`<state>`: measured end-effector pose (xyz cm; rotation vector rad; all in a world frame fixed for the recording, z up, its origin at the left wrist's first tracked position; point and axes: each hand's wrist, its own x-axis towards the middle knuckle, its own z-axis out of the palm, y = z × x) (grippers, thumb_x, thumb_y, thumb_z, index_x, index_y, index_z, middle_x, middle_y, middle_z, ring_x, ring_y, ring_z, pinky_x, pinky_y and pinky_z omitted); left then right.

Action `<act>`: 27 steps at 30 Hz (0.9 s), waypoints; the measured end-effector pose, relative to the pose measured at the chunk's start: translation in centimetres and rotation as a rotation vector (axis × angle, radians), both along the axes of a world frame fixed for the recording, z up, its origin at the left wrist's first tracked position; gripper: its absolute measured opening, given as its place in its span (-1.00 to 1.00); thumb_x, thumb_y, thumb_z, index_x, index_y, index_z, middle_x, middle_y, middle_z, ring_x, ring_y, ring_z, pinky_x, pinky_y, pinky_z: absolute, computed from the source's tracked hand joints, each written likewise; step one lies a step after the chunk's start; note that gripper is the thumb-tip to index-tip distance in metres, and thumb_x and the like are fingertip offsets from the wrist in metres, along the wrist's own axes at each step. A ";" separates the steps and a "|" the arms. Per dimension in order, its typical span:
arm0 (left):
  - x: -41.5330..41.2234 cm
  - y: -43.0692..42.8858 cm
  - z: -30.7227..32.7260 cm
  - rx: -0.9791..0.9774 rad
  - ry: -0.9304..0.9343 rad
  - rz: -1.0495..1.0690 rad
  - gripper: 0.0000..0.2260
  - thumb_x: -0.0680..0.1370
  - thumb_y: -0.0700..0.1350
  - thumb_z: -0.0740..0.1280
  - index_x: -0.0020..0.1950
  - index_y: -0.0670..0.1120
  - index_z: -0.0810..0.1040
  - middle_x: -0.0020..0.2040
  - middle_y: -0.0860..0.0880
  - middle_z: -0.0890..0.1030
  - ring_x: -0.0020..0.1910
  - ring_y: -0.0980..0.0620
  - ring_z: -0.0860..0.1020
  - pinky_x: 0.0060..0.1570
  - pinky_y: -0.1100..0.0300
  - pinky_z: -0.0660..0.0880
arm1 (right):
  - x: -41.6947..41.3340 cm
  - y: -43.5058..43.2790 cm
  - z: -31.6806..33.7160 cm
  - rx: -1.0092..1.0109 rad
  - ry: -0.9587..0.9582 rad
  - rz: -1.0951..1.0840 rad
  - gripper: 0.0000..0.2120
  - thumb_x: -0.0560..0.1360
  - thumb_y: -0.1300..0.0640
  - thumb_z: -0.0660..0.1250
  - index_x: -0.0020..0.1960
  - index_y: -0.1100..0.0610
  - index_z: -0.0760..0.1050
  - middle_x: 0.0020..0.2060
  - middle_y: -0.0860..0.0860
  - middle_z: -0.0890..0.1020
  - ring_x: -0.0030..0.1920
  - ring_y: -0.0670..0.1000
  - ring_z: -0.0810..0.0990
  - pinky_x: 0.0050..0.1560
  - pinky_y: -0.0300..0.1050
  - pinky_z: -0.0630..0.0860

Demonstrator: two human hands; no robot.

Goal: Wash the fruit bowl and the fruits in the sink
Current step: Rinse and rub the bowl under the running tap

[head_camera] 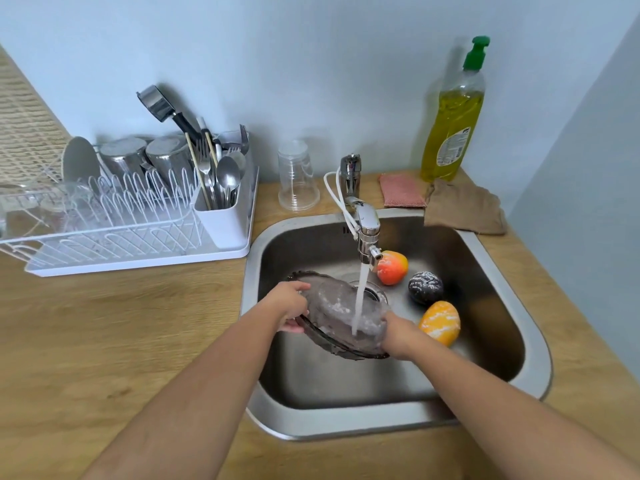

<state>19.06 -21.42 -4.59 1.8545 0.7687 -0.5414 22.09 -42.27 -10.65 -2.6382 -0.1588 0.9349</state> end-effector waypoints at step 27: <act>-3.1 0.5 4.2 0.044 -0.233 -0.112 -0.46 0.61 -0.33 0.16 0.52 0.10 0.23 0.34 -0.06 0.43 -0.15 0.01 0.60 -0.31 0.14 0.64 | 0.1 4.6 1.1 0.003 -0.288 0.408 -0.47 0.64 -0.11 -0.10 0.56 -0.07 -0.12 0.56 0.00 -0.14 0.56 0.09 -0.17 0.50 0.15 -0.20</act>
